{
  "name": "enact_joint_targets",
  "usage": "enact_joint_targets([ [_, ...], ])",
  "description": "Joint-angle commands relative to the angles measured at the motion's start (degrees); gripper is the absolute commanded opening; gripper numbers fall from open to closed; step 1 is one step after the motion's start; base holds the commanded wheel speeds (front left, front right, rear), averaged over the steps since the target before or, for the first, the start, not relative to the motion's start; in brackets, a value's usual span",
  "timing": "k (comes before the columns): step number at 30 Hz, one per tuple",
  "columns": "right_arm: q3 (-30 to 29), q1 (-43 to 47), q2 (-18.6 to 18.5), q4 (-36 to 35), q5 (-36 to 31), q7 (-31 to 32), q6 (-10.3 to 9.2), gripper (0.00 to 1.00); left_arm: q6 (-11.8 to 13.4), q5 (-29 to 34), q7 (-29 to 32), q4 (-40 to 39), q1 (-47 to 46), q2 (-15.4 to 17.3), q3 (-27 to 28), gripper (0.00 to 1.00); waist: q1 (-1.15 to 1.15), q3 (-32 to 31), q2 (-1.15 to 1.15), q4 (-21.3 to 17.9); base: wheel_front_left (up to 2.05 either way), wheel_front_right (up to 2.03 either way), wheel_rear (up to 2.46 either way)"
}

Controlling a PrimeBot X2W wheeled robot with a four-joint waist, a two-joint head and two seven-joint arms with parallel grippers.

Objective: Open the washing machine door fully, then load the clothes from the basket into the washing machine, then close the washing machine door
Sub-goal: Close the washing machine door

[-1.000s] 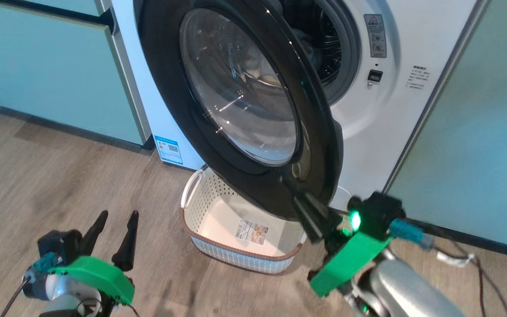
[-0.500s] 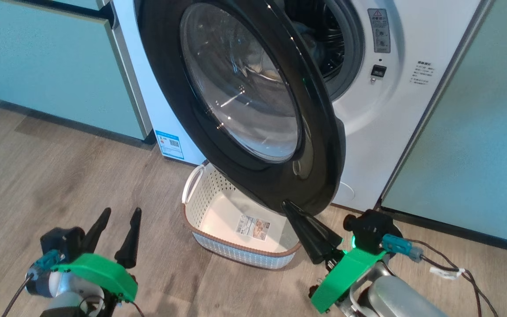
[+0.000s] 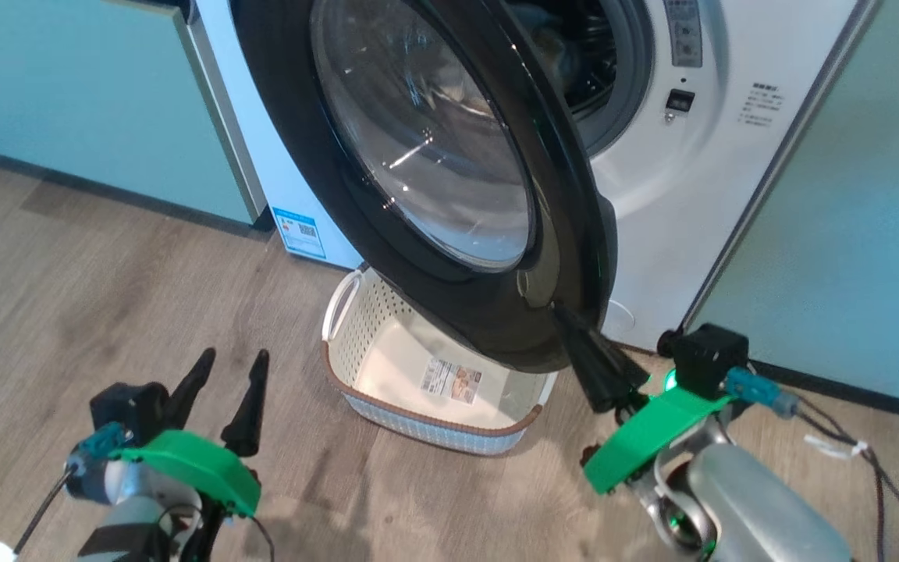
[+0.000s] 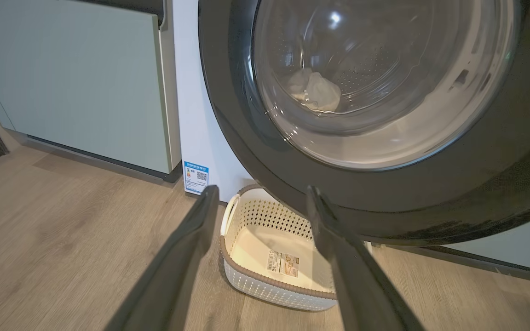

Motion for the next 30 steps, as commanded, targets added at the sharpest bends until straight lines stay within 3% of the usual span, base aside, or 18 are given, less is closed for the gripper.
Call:
enact_joint_targets([
  [1, -0.22, -3.16, 0.88, -1.13, 0.30, -0.38, 0.01, 0.00, -0.08, 0.21, -0.60, -1.63, -3.35, 0.78, 1.66, 1.00, 0.00, 0.60, 0.00, 0.06, 0.00, 0.00, 0.00],
  [30, -14.38, -16.87, 0.88, 9.22, 0.50, -0.38, 0.01, 0.00, -0.08, 0.61, -0.60, -2.51, -7.87, -1.21, -0.23, 1.00, 0.00, 9.82, 0.00, -0.17, 0.00, 0.00, 0.00],
])
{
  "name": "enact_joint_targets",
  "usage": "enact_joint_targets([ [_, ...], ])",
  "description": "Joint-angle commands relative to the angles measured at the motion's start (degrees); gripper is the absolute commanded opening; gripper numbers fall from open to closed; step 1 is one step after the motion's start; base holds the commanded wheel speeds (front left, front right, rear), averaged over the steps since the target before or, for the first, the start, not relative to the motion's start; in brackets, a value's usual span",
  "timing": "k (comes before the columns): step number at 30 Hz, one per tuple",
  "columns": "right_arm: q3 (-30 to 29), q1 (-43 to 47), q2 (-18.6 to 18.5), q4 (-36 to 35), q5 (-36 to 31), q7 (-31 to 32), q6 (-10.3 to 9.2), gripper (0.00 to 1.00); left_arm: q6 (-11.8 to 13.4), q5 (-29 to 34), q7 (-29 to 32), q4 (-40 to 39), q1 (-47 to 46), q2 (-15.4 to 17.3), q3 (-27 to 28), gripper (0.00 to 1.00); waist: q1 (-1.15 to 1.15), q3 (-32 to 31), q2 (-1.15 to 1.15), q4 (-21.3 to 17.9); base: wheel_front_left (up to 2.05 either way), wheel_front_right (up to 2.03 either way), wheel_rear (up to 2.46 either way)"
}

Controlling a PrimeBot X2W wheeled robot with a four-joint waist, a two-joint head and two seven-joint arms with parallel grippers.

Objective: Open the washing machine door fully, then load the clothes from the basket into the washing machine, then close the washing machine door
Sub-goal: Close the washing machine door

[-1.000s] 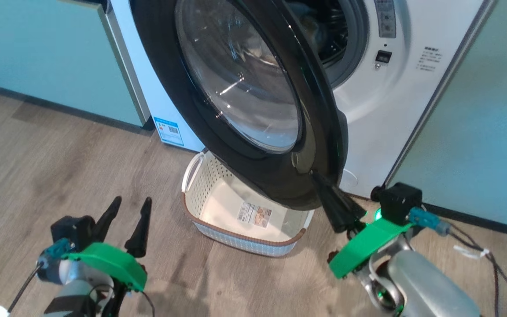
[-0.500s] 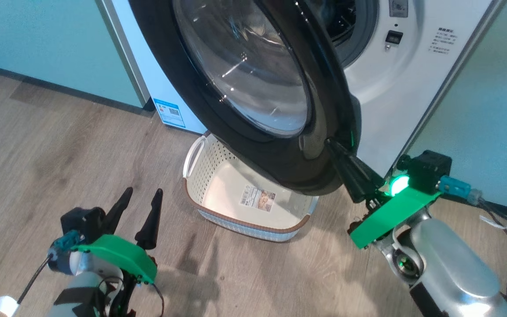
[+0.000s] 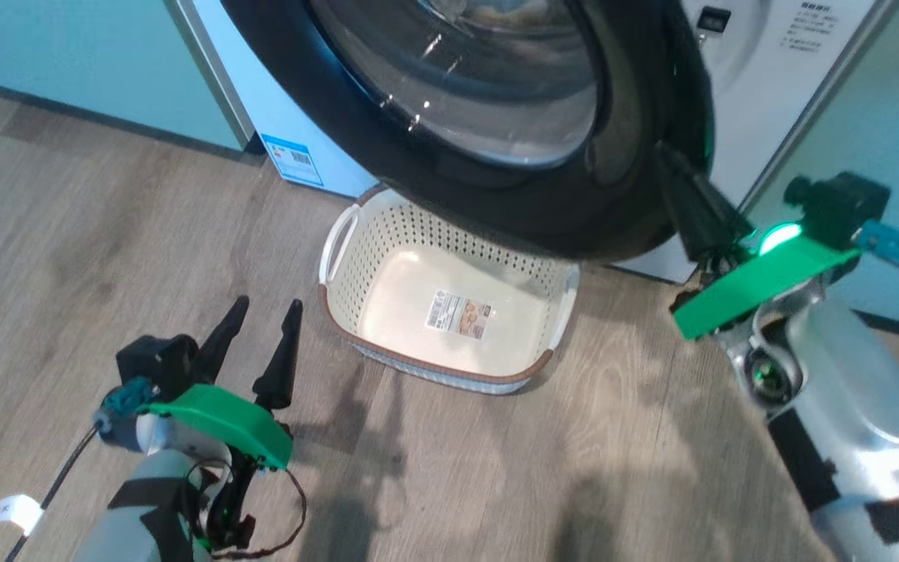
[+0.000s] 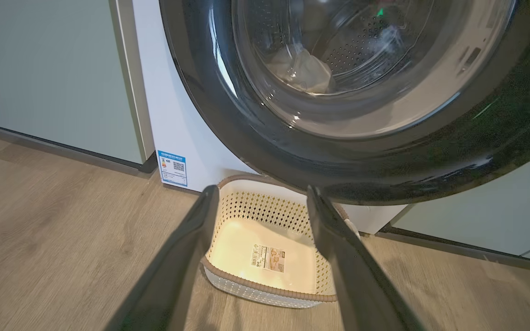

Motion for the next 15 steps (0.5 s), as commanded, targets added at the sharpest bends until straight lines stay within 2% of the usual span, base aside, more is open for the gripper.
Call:
enact_joint_targets([
  [1, -0.61, -3.91, 0.68, -0.36, 0.10, -0.38, 0.01, 0.00, -0.07, 0.59, -0.60, -1.76, -2.78, 0.95, 1.65, 1.00, 0.00, 1.36, 0.00, -0.03, 0.00, 0.00, 0.00],
  [15, -6.81, -16.90, 0.68, 9.48, -1.58, -0.38, 0.01, 0.00, -0.07, 0.83, -0.60, -1.70, -6.42, -0.93, 0.72, 1.00, 0.00, 7.02, 0.00, 0.29, 0.00, 0.00, 0.00],
])
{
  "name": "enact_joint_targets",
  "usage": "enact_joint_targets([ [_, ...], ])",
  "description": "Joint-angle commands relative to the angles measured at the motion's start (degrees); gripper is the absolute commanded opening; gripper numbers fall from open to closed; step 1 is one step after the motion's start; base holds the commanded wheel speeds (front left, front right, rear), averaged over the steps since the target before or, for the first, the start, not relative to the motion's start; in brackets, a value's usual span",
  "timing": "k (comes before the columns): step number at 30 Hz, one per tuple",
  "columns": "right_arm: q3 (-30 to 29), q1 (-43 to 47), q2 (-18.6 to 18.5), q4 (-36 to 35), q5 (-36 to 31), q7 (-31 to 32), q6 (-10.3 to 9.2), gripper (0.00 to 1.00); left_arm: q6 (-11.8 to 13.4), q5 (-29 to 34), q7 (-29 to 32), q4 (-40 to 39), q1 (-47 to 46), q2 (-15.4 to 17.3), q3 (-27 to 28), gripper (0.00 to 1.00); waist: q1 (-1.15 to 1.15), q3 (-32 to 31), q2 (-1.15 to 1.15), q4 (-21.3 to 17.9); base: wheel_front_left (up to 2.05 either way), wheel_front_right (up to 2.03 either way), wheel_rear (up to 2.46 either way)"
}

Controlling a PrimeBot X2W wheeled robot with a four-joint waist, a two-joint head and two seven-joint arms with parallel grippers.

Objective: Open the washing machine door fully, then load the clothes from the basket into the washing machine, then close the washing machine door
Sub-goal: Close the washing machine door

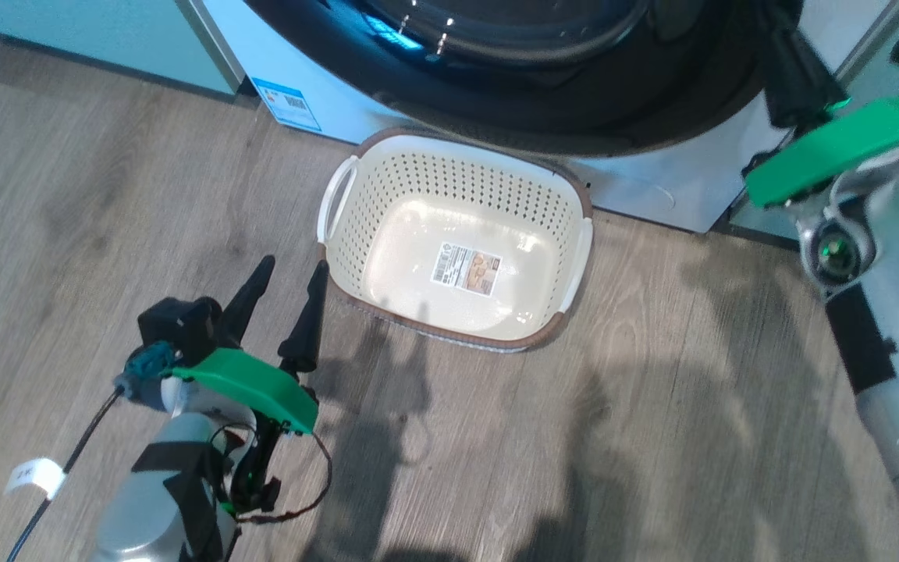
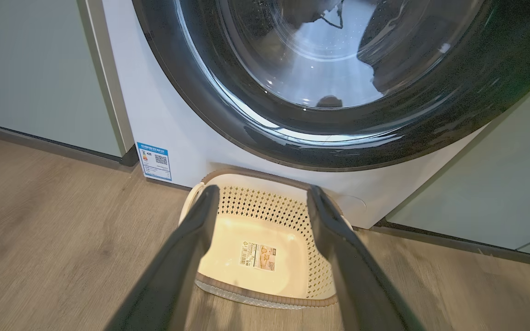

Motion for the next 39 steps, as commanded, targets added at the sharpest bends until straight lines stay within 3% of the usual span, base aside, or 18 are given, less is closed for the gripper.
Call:
enact_joint_targets([
  [1, -0.16, -2.66, 0.71, -1.16, -0.57, -0.38, 0.01, 0.00, -0.07, 0.52, -0.60, -1.65, -2.10, 1.01, 2.02, 1.00, -0.01, 0.70, 0.00, 0.12, 0.00, 0.00, 0.00],
  [17, -3.17, -9.25, 0.71, 2.16, -2.57, -0.38, 0.01, 0.00, -0.07, 0.41, -0.60, -1.76, -4.02, 0.04, 1.87, 1.00, -0.01, 3.03, 0.00, 0.56, 0.00, 0.00, 0.00],
  [23, -0.21, -7.96, 0.71, 1.52, -1.16, -0.38, 0.01, 0.00, -0.07, 0.39, -0.60, -1.59, -3.83, 0.23, 2.13, 1.00, -0.01, 2.05, 0.00, 0.37, 0.00, 0.00, 0.00],
  [35, 10.15, 3.94, 0.71, -4.71, 6.21, -0.38, 0.01, 0.00, -0.07, 0.27, -0.60, -0.32, -1.74, 2.24, 3.64, 1.00, -0.01, -6.59, 0.00, -0.82, 0.00, 0.00, 0.00],
  [36, 10.91, 5.02, 0.71, -5.16, 6.69, -0.38, 0.01, 0.06, -0.07, 0.16, -0.60, -0.08, -1.55, 2.58, 3.79, 1.00, -0.01, -7.38, 0.00, -1.06, 0.00, 0.00, 0.00],
  [38, 11.94, 7.06, 0.71, -5.92, 7.39, -0.38, 0.01, 0.28, -0.07, -0.16, -0.60, 0.42, -1.21, 3.30, 3.92, 1.00, -0.01, -8.94, 0.00, -1.58, 0.00, 0.00, 0.00],
  [39, 11.94, 7.06, 0.71, -5.92, 7.39, -0.38, 0.01, 0.28, -0.07, -0.16, -0.60, 0.42, -1.21, 3.30, 3.92, 1.00, -0.01, -8.94, 0.00, -1.58, 0.00, 0.00, 0.00],
])
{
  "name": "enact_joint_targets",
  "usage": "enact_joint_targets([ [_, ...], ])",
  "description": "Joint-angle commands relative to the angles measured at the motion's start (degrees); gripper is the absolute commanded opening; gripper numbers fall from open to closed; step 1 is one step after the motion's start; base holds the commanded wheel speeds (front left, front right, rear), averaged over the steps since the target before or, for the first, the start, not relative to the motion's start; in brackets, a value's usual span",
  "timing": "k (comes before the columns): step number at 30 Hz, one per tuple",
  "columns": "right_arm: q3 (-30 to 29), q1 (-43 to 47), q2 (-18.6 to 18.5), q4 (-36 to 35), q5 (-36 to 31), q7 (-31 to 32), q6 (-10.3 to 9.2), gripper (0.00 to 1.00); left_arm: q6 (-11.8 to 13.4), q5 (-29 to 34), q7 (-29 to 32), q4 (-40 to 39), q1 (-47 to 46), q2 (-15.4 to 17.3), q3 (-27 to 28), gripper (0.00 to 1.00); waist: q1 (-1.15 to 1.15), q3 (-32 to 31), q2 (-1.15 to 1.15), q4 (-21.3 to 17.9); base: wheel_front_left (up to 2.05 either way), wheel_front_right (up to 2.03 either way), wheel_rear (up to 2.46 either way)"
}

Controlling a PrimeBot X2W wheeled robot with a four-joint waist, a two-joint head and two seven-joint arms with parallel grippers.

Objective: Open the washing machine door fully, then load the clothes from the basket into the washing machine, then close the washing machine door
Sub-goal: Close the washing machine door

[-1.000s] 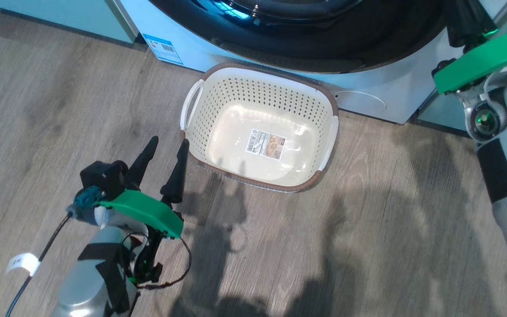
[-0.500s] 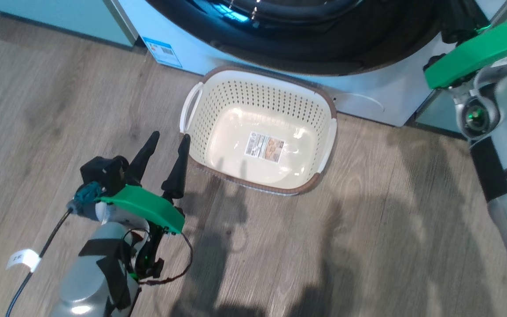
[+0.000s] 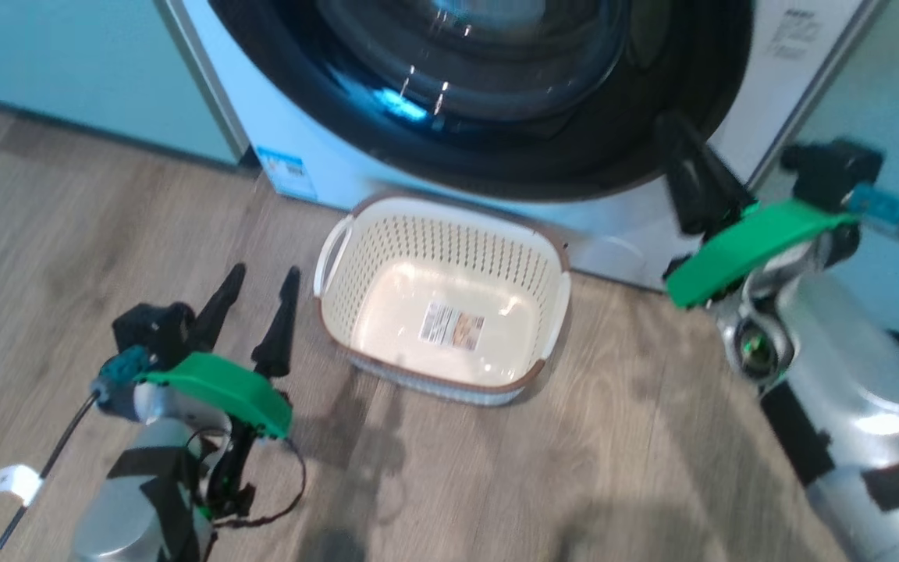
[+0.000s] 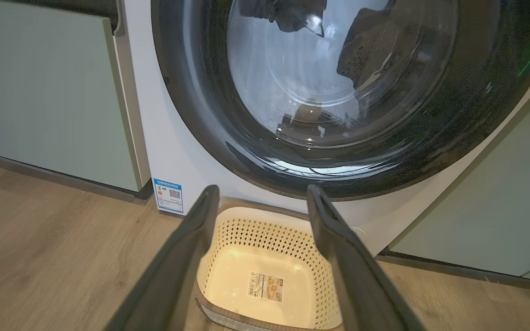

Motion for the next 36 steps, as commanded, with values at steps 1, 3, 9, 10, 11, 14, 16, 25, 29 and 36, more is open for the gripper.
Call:
enact_joint_targets([
  [1, 0.77, 0.31, 0.73, -2.40, 0.58, -0.38, -0.19, 0.38, -0.08, -0.31, -0.52, -1.22, -0.91, 2.42, 2.28, 1.00, 0.00, -2.31, 0.00, -1.04, 0.00, 0.00, 0.00],
  [3, 1.51, 2.21, 0.73, -3.05, 1.03, -0.38, -0.19, 0.74, -0.08, -0.87, -0.52, -0.52, -0.56, 3.31, 2.51, 1.00, 0.00, -3.87, 0.00, -1.73, 0.00, 0.00, 0.00],
  [9, 1.05, 7.92, 0.73, -4.49, 0.76, -0.38, -0.19, 1.00, -0.08, -4.86, -0.52, -0.46, 1.19, 5.76, 2.90, 1.00, 0.00, -8.58, 0.00, -4.47, 0.00, 0.00, 0.00],
  [10, 0.77, 8.99, 0.73, -4.79, 0.43, -0.38, -0.19, 1.00, -0.08, -5.48, -0.52, -0.61, 1.77, 6.41, 2.88, 1.00, 0.00, -9.34, 0.00, -5.02, 0.00, 0.00, 0.00],
  [11, 0.35, 10.01, 0.73, -4.99, -0.13, -0.38, -0.19, 1.00, -0.08, -6.27, -0.52, -0.75, 2.29, 6.90, 3.01, 1.00, 0.00, -9.84, 0.00, -5.48, 0.00, 0.00, 0.00],
  [14, -1.52, 12.62, 0.73, -5.57, -2.01, -0.38, -0.19, 1.00, -0.08, -6.98, -0.52, -0.96, 3.36, 8.49, 3.74, 1.00, 0.00, -10.95, 0.00, -7.03, 0.00, 0.00, 0.00],
  [16, -3.30, 14.25, 0.73, -6.28, -3.41, -0.38, -0.19, 1.00, -0.08, -7.00, -0.52, -0.92, 3.97, 9.11, 4.35, 1.00, 0.00, -11.57, 0.00, -7.99, 0.00, 0.00, 0.00],
  [25, -13.91, 23.53, 0.71, -14.01, -11.31, -0.38, -0.19, 1.00, -0.08, -4.59, -0.52, -1.16, 6.55, 10.25, 4.62, 1.00, 0.00, -13.81, 0.00, -10.93, 0.00, 0.00, 0.00],
  [29, -17.73, 27.65, 0.71, -17.47, -13.52, -0.38, -0.19, 1.00, -0.08, -4.32, -0.52, -0.66, 7.23, 9.97, 5.59, 1.00, 0.00, -14.42, 0.00, -11.85, 0.00, 0.00, 0.00],
  [36, -22.13, 32.34, 0.27, -20.07, -15.64, -0.38, -0.19, 1.00, -0.08, -6.07, -0.52, -0.43, 8.29, 9.11, 8.35, 1.00, 0.00, -15.18, 0.00, -13.74, 0.00, 0.00, 0.00],
])
